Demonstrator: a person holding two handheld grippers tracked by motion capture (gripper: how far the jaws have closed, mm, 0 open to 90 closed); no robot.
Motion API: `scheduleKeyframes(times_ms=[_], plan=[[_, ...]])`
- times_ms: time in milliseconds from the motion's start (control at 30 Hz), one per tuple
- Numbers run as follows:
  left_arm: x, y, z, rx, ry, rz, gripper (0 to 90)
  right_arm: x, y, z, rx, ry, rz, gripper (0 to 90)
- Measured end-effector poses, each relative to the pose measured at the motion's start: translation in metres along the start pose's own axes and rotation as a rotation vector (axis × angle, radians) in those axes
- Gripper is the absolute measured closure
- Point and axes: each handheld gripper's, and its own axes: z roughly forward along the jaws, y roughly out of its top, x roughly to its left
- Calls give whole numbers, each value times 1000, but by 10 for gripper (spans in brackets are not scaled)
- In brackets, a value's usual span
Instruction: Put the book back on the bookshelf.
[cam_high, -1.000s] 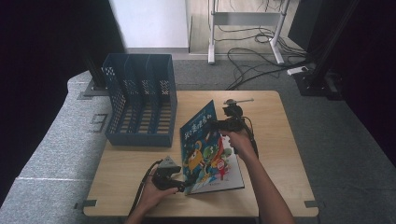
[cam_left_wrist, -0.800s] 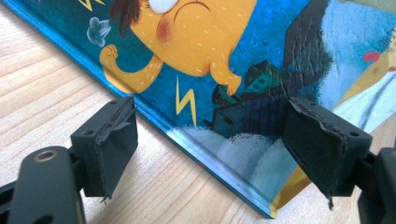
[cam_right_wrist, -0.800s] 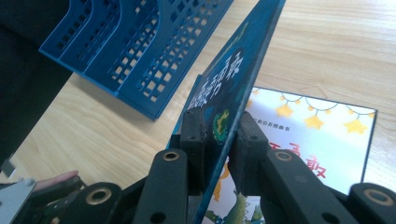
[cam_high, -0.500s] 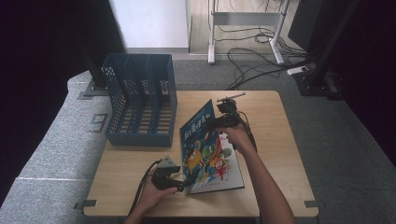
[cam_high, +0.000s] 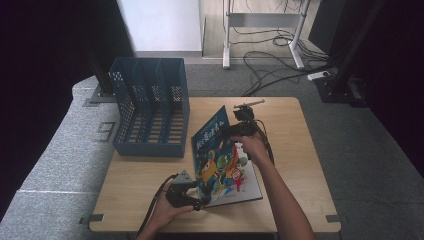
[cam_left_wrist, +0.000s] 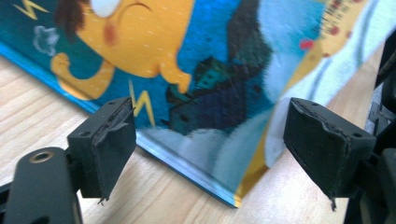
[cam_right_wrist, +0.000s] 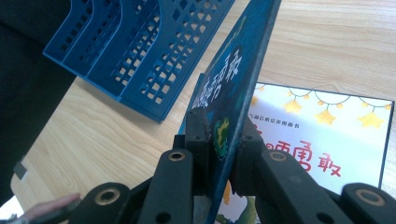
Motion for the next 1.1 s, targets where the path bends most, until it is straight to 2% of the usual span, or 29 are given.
scheduleKeyframes(times_ms=[133, 300, 433, 500, 567, 733, 867, 1100], plan=[[-6, 0, 4, 7, -18, 10, 156, -5, 1, 1, -17, 2, 26, 804], [-11, -1, 10, 21, -9, 25, 155, -7, 2, 0, -32, -4, 48, 807], [-10, -1, 12, 11, 17, 4, 156, -9, 2, 0, -38, -4, 54, 807], [-7, -2, 13, 12, 32, -11, 158, -8, 2, -1, -43, -5, 49, 807], [-4, -3, 13, 13, 17, -29, 151, -7, 2, -2, -46, -5, 44, 807], [-2, -2, 15, 6, 31, -56, 143, -3, 1, -8, -77, -23, 28, 807], [2, -2, 17, -2, 14, -89, 141, 0, 0, -15, -106, -42, 12, 804], [4, 0, 18, -2, 22, -87, 137, 3, -2, -22, -150, -41, -20, 804]])
